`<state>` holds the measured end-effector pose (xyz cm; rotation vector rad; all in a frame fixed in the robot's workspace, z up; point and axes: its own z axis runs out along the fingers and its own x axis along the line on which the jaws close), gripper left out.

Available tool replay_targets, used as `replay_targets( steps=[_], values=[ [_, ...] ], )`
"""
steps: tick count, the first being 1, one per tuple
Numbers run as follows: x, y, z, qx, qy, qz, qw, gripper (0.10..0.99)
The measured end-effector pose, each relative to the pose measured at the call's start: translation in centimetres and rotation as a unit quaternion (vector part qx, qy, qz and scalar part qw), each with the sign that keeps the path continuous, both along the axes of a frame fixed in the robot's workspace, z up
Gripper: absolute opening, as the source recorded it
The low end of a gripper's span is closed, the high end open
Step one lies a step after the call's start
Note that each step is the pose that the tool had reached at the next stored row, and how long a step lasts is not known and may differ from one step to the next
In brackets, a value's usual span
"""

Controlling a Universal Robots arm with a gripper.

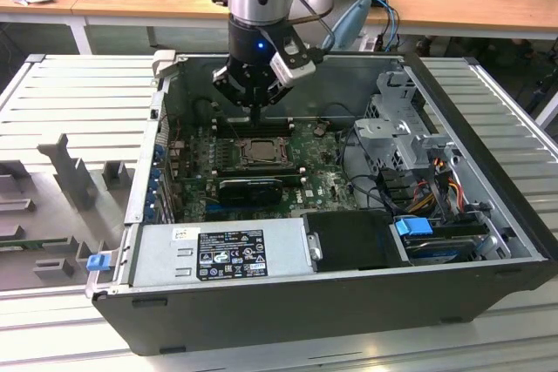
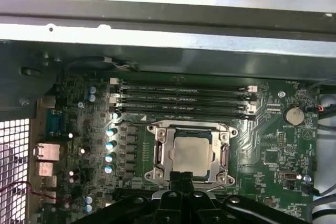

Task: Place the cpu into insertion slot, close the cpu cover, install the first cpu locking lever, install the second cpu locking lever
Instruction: 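Install the first cpu locking lever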

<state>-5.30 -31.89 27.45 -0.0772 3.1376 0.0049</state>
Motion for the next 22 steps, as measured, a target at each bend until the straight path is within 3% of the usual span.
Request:
replay_targets(
  steps=[3,4,6,9,13,22],
  values=[
    [-1.06,-0.01,-0.24,-0.0001,-0.0051,0.0,1.0,0.106],
    [-1.98,-0.01,-0.33,0.0003,-0.0061,0.0,1.0,0.106],
    [-2.89,-0.01,-0.44,0.0012,-0.0066,0.0,1.0,0.106],
    [-4.97,0.15,-0.91,0.0022,-0.007,0.0,1.0,0.106],
    [-5.81,0.99,-1.5,0.0036,-0.007,0.0,1.0,0.106],
    [-6.11,3.01,-1.9,0.0045,-0.007,0.0,1.0,0.106]
  ],
)
